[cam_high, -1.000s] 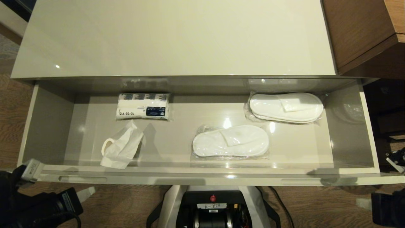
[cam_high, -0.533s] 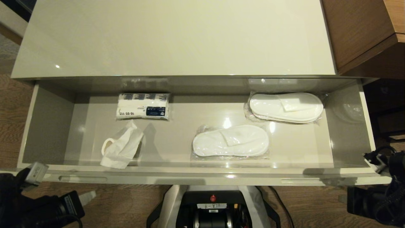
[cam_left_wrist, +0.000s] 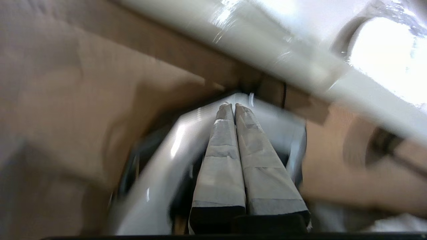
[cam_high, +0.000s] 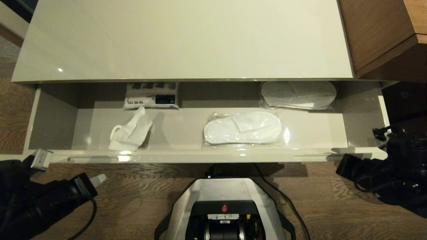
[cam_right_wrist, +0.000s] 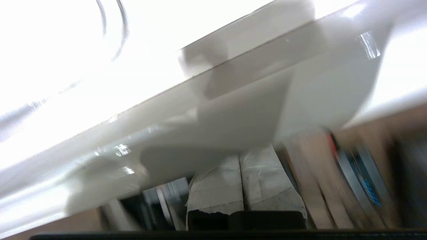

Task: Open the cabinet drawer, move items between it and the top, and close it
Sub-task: Close the drawer

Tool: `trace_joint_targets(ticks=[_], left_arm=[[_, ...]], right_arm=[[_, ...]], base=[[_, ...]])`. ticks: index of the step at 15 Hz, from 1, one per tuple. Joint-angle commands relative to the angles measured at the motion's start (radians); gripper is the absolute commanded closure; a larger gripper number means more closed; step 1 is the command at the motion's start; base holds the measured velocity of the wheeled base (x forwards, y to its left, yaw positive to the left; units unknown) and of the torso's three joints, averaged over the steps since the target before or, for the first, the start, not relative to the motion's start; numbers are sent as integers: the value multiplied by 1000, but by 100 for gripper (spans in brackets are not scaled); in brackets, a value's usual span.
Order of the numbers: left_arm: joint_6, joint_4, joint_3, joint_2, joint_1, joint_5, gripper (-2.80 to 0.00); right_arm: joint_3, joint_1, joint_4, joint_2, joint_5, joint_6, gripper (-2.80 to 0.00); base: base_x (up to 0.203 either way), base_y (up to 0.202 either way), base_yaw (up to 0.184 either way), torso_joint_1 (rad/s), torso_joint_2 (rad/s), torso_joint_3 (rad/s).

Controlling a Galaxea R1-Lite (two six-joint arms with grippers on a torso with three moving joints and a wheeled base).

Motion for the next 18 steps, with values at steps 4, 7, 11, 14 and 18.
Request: trace_joint_targets(ticks=[4, 7, 11, 14, 18], left_arm=[[-66, -389, -90, 199, -13, 165, 0], [-81, -400, -133, 180, -49, 219, 0], [-77, -330, -140, 84, -55, 216, 0], [-75, -179, -150, -62, -55, 213, 0], [-53, 109, -175, -288, -55, 197, 0]], right_arm=[[-148, -1, -104, -34, -34, -2, 0], [-172, 0, -58, -79, -24, -3, 0], [-172, 0, -18, -143, -24, -6, 0], [-166, 0, 75, -248, -29, -20, 0], [-150, 0, 304, -418, -48, -155, 0]], base=[[0, 0, 0, 0, 0, 0], [0, 0, 0, 0, 0, 0], [0, 0, 0, 0, 0, 0], [0, 0, 0, 0, 0, 0], [0, 0, 0, 0, 0, 0]])
